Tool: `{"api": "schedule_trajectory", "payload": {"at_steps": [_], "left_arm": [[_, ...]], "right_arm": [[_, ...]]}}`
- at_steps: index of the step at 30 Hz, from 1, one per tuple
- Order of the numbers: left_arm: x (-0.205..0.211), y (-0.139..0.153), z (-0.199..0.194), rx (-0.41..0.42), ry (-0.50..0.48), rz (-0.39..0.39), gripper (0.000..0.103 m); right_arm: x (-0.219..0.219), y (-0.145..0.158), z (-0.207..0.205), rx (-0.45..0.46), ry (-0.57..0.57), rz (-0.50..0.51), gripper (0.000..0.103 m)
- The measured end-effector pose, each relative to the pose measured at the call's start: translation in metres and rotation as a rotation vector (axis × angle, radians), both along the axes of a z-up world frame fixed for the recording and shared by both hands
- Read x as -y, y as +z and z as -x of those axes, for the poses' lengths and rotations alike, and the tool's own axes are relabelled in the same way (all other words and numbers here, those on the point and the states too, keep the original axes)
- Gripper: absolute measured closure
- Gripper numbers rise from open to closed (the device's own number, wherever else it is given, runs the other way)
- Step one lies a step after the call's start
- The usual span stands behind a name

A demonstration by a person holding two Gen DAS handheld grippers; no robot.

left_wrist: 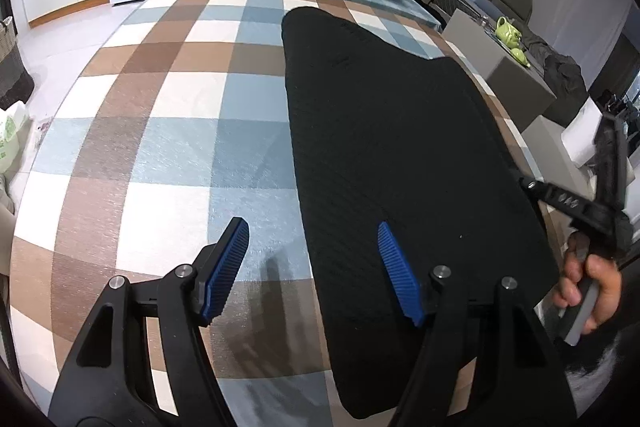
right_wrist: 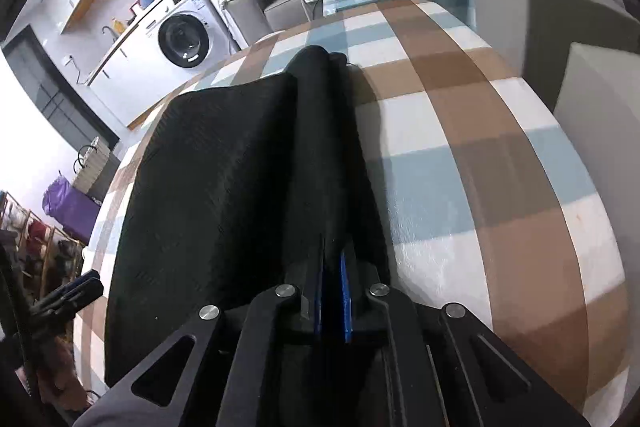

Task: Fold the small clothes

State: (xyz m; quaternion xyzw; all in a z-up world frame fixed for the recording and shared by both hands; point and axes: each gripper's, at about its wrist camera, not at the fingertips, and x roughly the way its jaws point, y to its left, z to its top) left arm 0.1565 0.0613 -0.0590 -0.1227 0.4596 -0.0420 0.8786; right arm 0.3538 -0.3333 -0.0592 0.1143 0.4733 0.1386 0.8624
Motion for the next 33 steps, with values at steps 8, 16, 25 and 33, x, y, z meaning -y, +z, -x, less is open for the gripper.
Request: {"api": "schedule_trajectory", "payload": {"at_steps": [8, 16, 25, 33], "left_arm": [[0.003, -0.012, -0.014, -0.024, 0.000, 0.025, 0.038], [0.002, -0.010, -0.018, -0.010, -0.001, 0.029, 0.038], [0.009, -0.010, -0.011, -0.017, -0.035, 0.026, 0.038], [0.025, -0.012, 0.012, -0.030, -0.088, 0.025, 0.038]], "right_arm": [[-0.016, 0.041, 0.010, 0.055, 0.080, -0.115, 0.075], [-0.050, 0.021, -0.005, 0.005, 0.149, -0.121, 0.094], [-0.041, 0.014, 0.009, -0.044, 0.120, -0.090, 0.088], [-0.014, 0.010, 0.063, -0.041, 0.177, -0.134, 0.082]]}}
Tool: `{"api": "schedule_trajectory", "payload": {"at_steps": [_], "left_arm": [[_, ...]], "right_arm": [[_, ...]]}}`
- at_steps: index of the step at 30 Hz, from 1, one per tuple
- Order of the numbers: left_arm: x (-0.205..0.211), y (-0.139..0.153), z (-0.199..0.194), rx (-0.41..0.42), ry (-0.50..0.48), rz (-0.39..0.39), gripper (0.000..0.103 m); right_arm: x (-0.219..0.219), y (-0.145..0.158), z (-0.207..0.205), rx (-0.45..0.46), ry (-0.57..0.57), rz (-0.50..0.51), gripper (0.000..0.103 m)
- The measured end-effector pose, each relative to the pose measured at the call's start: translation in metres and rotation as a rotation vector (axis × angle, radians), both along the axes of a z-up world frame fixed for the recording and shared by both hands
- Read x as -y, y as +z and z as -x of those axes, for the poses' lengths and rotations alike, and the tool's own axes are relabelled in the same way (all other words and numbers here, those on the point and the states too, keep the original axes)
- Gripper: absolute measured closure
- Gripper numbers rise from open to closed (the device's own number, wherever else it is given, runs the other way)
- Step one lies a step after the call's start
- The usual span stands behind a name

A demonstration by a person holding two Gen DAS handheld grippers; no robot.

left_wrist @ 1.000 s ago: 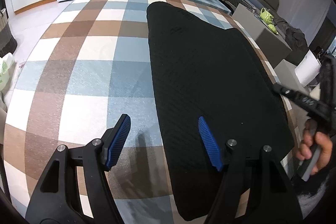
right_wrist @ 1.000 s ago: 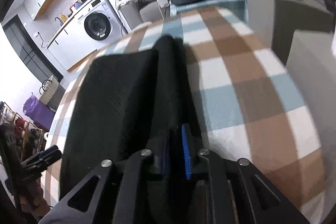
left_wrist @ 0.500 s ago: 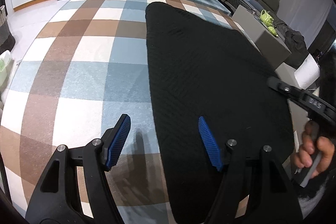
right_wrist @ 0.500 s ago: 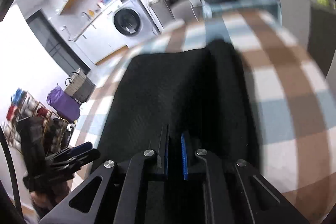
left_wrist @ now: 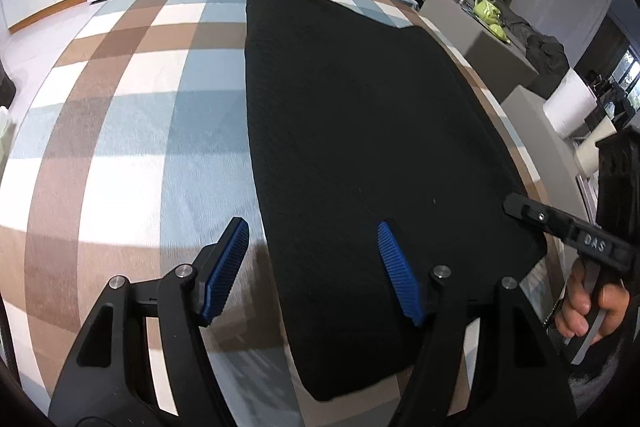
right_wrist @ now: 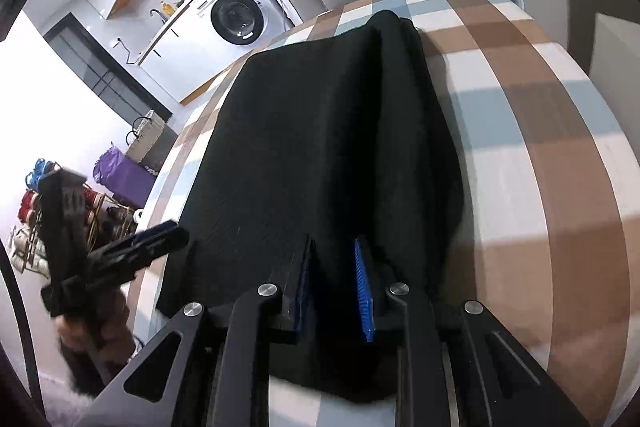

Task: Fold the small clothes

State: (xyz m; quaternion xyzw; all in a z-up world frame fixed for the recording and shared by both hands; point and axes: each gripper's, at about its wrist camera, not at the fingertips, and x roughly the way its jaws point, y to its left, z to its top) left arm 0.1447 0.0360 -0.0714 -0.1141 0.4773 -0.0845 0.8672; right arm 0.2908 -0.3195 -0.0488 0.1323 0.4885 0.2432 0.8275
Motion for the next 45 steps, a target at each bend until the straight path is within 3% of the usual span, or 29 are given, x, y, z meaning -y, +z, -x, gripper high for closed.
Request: {"api": "schedule_trajectory", "payload": {"at_steps": [2, 5, 7, 9, 10, 13, 14, 16, 19, 22, 24, 26, 28, 40, 45], "left_arm": [[0.001, -0.002, 0.007, -0.005, -0.002, 0.003, 0.038], [0.002, -0.003, 0.016, -0.010, -0.008, -0.003, 0.038], [0.002, -0.003, 0.021, -0.008, -0.010, 0.001, 0.038], [-0.001, -0.003, 0.025, -0.006, -0.002, 0.001, 0.038], [-0.002, -0.003, 0.026, -0.007, 0.004, -0.001, 0.038], [-0.009, -0.005, 0.027, -0.017, 0.022, 0.027, 0.038], [-0.010, -0.005, 0.027, -0.020, 0.023, 0.035, 0.039], [-0.010, -0.006, 0.026, -0.017, 0.014, 0.042, 0.049], [-0.005, -0.006, 0.023, -0.017, -0.011, 0.042, 0.069], [0.000, -0.006, 0.021, -0.004, -0.020, 0.004, 0.080], [0.000, -0.006, 0.020, 0.000, -0.018, -0.001, 0.083], [-0.003, -0.006, 0.018, 0.001, -0.013, 0.006, 0.085], [-0.007, -0.006, 0.014, 0.010, -0.002, -0.004, 0.085], [-0.040, -0.005, -0.043, 0.049, 0.065, -0.076, 0.086], [-0.044, -0.007, -0.056, 0.056, 0.080, -0.097, 0.086]], "right_arm": [[0.001, 0.003, 0.011, 0.043, -0.001, -0.006, 0.097], [0.004, 0.018, 0.027, 0.130, 0.005, -0.060, 0.098], [0.001, 0.007, 0.019, 0.058, -0.031, 0.053, 0.097], [0.004, 0.000, 0.014, 0.014, -0.051, 0.073, 0.095], [0.007, 0.004, 0.016, 0.021, -0.059, 0.051, 0.087], [0.020, 0.017, 0.020, 0.061, -0.095, 0.018, 0.046], [0.027, 0.019, 0.020, 0.062, -0.110, -0.001, 0.045], [0.033, 0.016, 0.017, 0.034, -0.120, -0.022, 0.044], [0.030, 0.007, 0.017, -0.020, -0.129, -0.006, 0.044], [0.021, 0.001, 0.016, -0.024, -0.098, 0.017, 0.044], [0.012, -0.005, 0.014, -0.028, -0.078, 0.050, 0.051], [0.005, -0.009, 0.010, -0.023, -0.064, 0.073, 0.067], [-0.001, -0.006, 0.006, -0.006, -0.042, 0.062, 0.074], [-0.045, -0.012, -0.056, 0.027, -0.069, 0.082, 0.073], [-0.051, -0.011, -0.058, 0.036, -0.069, 0.093, 0.073]]}}
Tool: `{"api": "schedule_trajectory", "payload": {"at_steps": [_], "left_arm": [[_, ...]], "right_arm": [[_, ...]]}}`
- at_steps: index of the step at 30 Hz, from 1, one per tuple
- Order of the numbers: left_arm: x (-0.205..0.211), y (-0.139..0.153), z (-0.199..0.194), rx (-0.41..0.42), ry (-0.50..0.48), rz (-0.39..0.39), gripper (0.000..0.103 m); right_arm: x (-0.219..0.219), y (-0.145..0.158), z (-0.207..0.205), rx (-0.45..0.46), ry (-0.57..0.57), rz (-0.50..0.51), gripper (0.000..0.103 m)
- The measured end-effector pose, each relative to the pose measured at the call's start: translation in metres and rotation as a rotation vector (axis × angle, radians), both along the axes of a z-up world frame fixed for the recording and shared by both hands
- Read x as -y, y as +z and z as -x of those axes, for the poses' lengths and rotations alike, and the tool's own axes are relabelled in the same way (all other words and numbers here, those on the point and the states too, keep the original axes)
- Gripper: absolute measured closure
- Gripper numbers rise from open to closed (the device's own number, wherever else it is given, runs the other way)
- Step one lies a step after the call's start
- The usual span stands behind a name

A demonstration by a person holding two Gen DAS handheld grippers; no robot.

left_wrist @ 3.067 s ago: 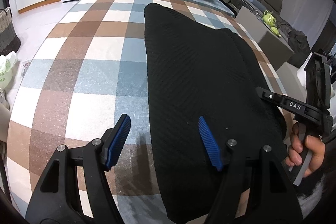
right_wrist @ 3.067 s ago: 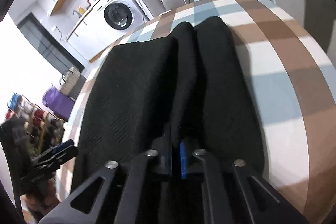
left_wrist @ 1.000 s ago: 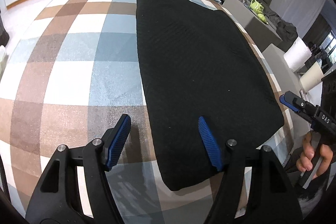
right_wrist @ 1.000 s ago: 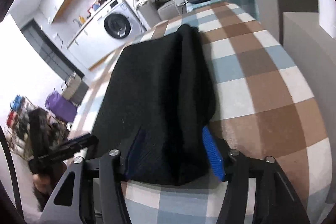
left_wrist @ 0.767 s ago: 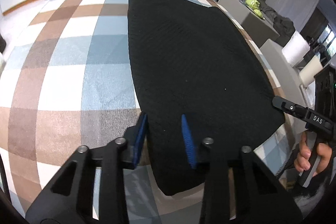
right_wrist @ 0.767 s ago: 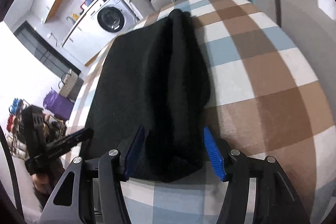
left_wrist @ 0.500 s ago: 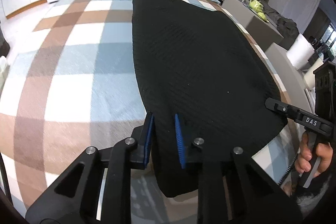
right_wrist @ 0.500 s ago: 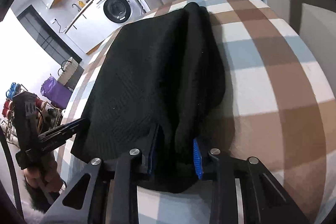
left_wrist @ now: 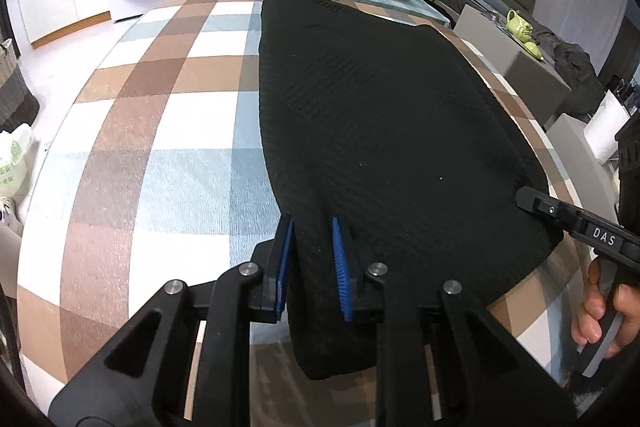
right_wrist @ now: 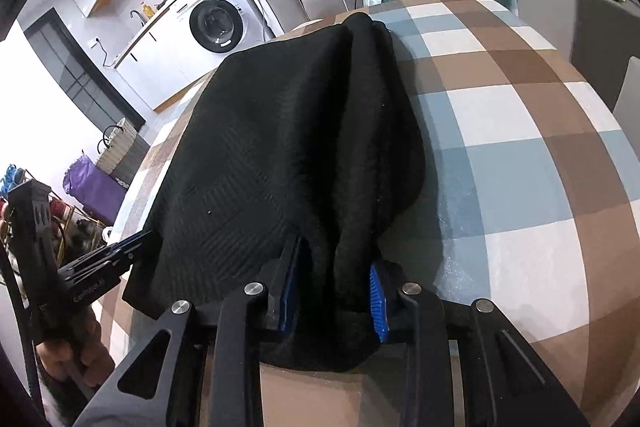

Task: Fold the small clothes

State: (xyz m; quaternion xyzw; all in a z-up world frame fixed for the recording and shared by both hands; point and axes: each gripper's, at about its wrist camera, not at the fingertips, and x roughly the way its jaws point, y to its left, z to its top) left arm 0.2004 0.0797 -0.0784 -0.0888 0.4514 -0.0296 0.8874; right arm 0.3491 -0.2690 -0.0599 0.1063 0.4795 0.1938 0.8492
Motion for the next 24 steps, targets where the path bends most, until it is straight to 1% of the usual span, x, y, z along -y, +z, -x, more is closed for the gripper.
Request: {"api": "schedule_trajectory", "payload": {"at_steps": [4, 8, 12, 13, 14, 16, 17, 20, 21, 22, 23, 24], "left_arm": [[-0.001, -0.002, -0.007, 0.003, 0.006, -0.012, 0.086], [0.000, -0.002, -0.007, 0.004, 0.007, -0.010, 0.086], [-0.001, -0.001, -0.006, 0.007, 0.012, -0.003, 0.086], [-0.001, 0.000, -0.006, 0.009, 0.016, -0.008, 0.086], [-0.001, 0.001, -0.004, 0.008, 0.024, -0.017, 0.085], [0.000, 0.004, -0.001, 0.011, 0.025, -0.035, 0.083], [0.000, 0.006, 0.003, 0.017, 0.026, -0.050, 0.082], [-0.002, 0.011, 0.016, 0.040, 0.033, -0.068, 0.073], [-0.003, 0.011, 0.019, 0.042, 0.032, -0.062, 0.063], [-0.004, 0.011, 0.023, 0.046, 0.028, -0.053, 0.047], [-0.003, 0.011, 0.027, 0.048, 0.024, -0.052, 0.041], [-0.002, 0.011, 0.031, 0.055, 0.016, -0.053, 0.039]], "right_arm": [[0.001, 0.000, 0.000, -0.006, -0.008, -0.015, 0.073], [0.000, 0.001, 0.001, -0.005, -0.009, -0.006, 0.072], [0.004, 0.002, 0.001, -0.018, -0.011, -0.022, 0.070], [0.005, 0.002, 0.002, -0.016, -0.009, -0.019, 0.067], [0.004, 0.003, 0.002, -0.012, -0.006, -0.009, 0.062], [0.003, 0.006, 0.005, -0.008, -0.001, 0.025, 0.059], [0.005, 0.007, 0.005, -0.008, 0.002, 0.021, 0.059], [0.012, 0.015, 0.012, 0.010, -0.014, 0.030, 0.059], [0.015, 0.017, 0.015, 0.018, -0.015, 0.030, 0.057], [0.017, 0.017, 0.018, 0.022, -0.014, 0.032, 0.053], [0.020, 0.014, 0.019, 0.012, -0.011, 0.030, 0.053], [0.023, 0.010, 0.019, -0.008, -0.010, 0.020, 0.053]]}}
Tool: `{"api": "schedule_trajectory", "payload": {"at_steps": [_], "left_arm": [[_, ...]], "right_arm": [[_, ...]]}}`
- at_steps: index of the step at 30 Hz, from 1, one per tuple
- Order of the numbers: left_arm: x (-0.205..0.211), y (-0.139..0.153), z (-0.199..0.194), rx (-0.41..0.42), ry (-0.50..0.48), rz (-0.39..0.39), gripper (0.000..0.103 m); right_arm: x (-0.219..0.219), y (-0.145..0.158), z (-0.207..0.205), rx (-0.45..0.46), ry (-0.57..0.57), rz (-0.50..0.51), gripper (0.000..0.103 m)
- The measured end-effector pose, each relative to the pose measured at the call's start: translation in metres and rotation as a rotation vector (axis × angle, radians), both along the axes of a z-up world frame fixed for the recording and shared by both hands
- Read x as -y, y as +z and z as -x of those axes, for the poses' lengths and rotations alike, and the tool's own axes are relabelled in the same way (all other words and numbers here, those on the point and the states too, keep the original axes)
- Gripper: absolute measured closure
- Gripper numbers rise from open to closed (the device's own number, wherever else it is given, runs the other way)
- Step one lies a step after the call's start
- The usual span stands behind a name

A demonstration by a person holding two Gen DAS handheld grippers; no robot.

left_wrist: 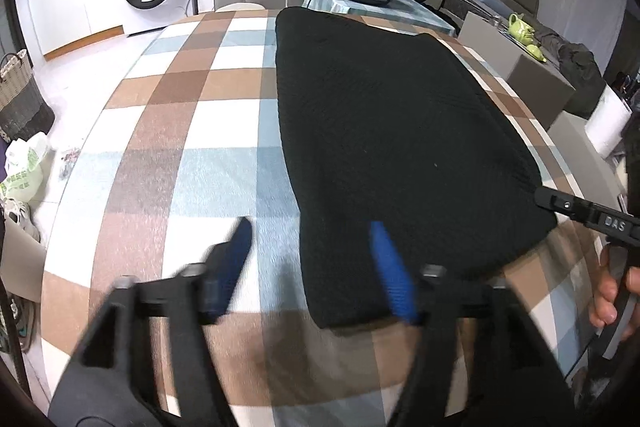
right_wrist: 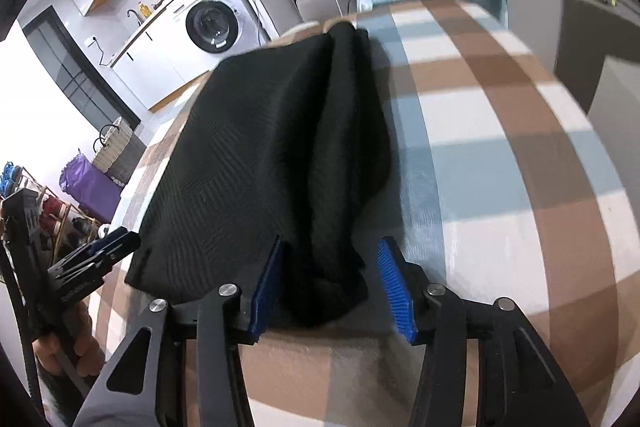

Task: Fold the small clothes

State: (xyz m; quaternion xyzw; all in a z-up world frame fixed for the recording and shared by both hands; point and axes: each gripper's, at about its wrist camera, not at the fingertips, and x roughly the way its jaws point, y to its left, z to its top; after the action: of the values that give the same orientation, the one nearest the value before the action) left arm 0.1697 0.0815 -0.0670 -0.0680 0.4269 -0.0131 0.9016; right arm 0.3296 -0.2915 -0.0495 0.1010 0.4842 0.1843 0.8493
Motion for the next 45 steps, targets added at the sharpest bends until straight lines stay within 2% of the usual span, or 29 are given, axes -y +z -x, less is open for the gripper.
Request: {"api": "schedule_trajectory", "payload": {"at_steps": [2, 3, 4, 6, 8, 9, 11, 15, 18, 23, 30, 35, 41, 45], "left_arm": [[0.005, 0.002, 0.009, 0.015, -0.024, -0.013, 0.039], [0.007, 0.004, 0.013, 0.026, -0.030, -0.020, 0.035], [0.008, 0.007, 0.017, 0.041, -0.032, -0.028, 0.026], [0.009, 0.016, 0.029, 0.099, -0.026, -0.033, 0.015], [0.005, 0.026, 0.043, 0.178, -0.016, -0.019, 0.004], [0.003, 0.030, 0.050, 0.217, -0.004, -0.014, 0.001], [0.000, 0.038, 0.065, 0.286, 0.024, -0.010, 0.001], [-0.003, 0.046, 0.084, 0.341, 0.061, -0.021, 0.001], [-0.001, 0.048, 0.102, 0.396, 0.071, -0.045, 0.001], [0.001, 0.040, 0.118, 0.364, 0.038, -0.006, 0.001], [0.010, 0.024, 0.130, 0.374, 0.024, -0.029, 0.001], [0.010, 0.022, 0.124, 0.365, 0.018, -0.008, 0.001], [0.014, 0.022, 0.130, 0.347, 0.009, -0.052, 0.001], [0.015, 0.016, 0.138, 0.349, 0.014, -0.036, 0.001]], "right_arm": [[0.008, -0.006, 0.001, -0.036, -0.017, -0.028, 0.051], [0.010, -0.003, 0.004, -0.030, -0.016, -0.033, 0.050], [0.009, 0.000, 0.006, -0.014, -0.008, -0.023, 0.048], [0.005, 0.011, 0.013, 0.038, 0.029, 0.001, 0.038], [0.000, 0.027, 0.027, 0.135, 0.075, 0.004, 0.013], [-0.002, 0.034, 0.033, 0.183, 0.088, 0.003, 0.009], [-0.004, 0.044, 0.045, 0.267, 0.108, -0.002, 0.000], [-0.005, 0.052, 0.062, 0.361, 0.147, -0.041, 0.000], [0.001, 0.052, 0.075, 0.416, 0.167, -0.130, 0.000], [0.016, 0.046, 0.085, 0.440, 0.135, -0.231, 0.000], [0.019, 0.035, 0.094, 0.465, 0.102, -0.225, 0.000], [0.011, 0.027, 0.099, 0.485, 0.134, -0.213, 0.000], [0.012, 0.027, 0.103, 0.501, 0.133, -0.217, 0.000], [0.012, 0.026, 0.104, 0.508, 0.134, -0.215, 0.000]]}}
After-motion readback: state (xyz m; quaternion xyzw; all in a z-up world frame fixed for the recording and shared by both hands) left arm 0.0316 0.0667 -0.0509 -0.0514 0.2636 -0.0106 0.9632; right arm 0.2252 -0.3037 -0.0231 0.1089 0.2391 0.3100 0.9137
